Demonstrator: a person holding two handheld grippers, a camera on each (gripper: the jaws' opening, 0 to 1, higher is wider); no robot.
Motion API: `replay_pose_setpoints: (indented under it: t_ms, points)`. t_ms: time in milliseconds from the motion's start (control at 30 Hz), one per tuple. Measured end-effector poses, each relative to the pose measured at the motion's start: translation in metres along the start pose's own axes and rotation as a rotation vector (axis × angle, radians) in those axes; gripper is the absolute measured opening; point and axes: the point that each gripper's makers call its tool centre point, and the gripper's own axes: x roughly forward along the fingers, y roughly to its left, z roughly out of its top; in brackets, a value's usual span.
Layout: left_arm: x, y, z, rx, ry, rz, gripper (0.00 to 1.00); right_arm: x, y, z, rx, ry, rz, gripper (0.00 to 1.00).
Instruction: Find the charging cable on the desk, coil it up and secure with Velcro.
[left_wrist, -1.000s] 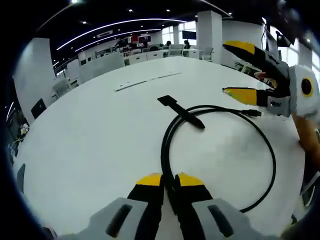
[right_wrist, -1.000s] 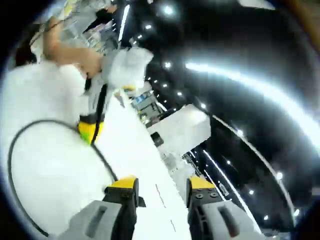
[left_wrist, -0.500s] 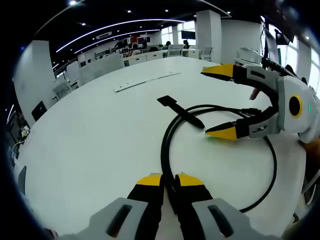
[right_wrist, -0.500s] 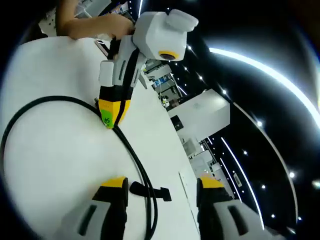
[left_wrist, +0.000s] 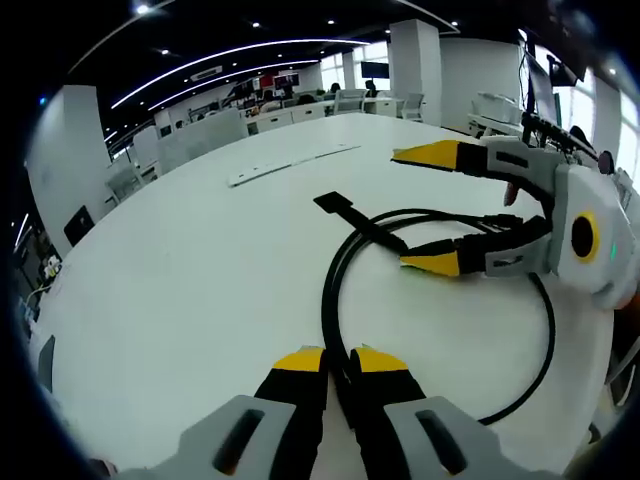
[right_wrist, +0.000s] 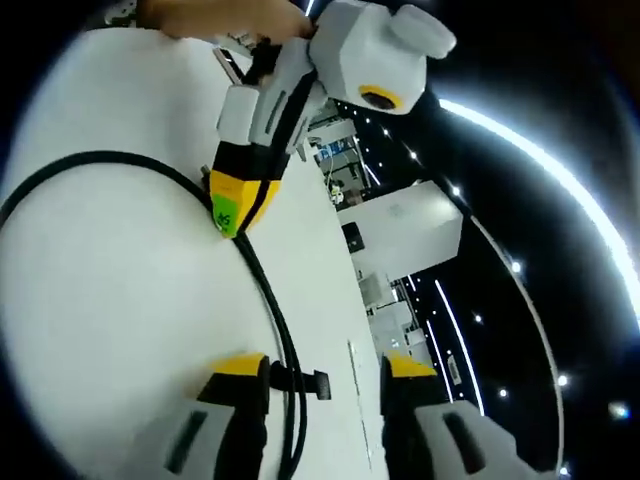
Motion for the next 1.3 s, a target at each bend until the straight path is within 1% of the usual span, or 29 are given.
replay_pose_setpoints:
  t_ms: [33,67,100,167,200,333,433,533,600,667,800,900,1133,1300]
  points:
    - [0.000,0.000,0.000,-0.002,0.000,-0.001,0.10,-0.001,-0.004,-0.005,-0.028,0.032,-0.021,0.25]
    - [0.000,0.000,0.000,-0.003,0.001,-0.002,0.10,-0.001,-0.005,-0.006,-0.032,0.035,-0.027,0.23]
    - [0.000,0.000,0.000,-0.004,0.001,-0.002,0.10,0.001,-0.005,-0.006,-0.022,0.030,-0.017,0.24]
    - [0.000,0.000,0.000,-0.003,0.001,-0.001,0.10,0.001,-0.002,-0.009,0.032,0.028,-0.001,0.23]
    - [0.000,0.000,0.000,-0.002,0.001,-0.001,0.10,0.001,0.002,-0.009,0.040,0.027,0.016,0.23]
    - [0.000,-0.001,-0.001,-0.002,0.000,-0.002,0.10,0.003,0.014,-0.005,0.037,0.024,0.054,0.20]
    - [0.000,-0.001,0.000,0.000,0.000,-0.001,0.10,0.004,0.015,-0.005,0.039,0.028,0.063,0.14]
    - [0.000,-0.001,-0.001,0.002,-0.001,-0.001,0.10,0.005,0.015,-0.007,0.064,0.034,0.068,0.12]
    - [0.000,-0.001,-0.001,0.003,-0.001,-0.001,0.10,0.005,0.017,-0.007,0.069,0.035,0.078,0.09]
    - [0.000,-0.001,-0.001,0.005,-0.001,0.000,0.10,0.006,0.020,-0.008,0.088,0.040,0.090,0.09]
    - [0.000,-0.001,-0.001,0.004,-0.001,-0.001,0.10,0.006,0.024,-0.007,0.087,0.039,0.109,0.09]
    - [0.000,-0.001,-0.001,0.006,-0.002,0.000,0.10,0.007,0.025,-0.007,0.087,0.038,0.111,0.05]
    - [0.000,-0.001,-0.001,0.007,-0.002,0.000,0.10,0.007,0.025,-0.007,0.094,0.040,0.114,0.05]
    - [0.000,-0.001,0.000,0.007,-0.002,-0.001,0.10,0.007,0.022,-0.006,0.076,0.044,0.101,0.05]
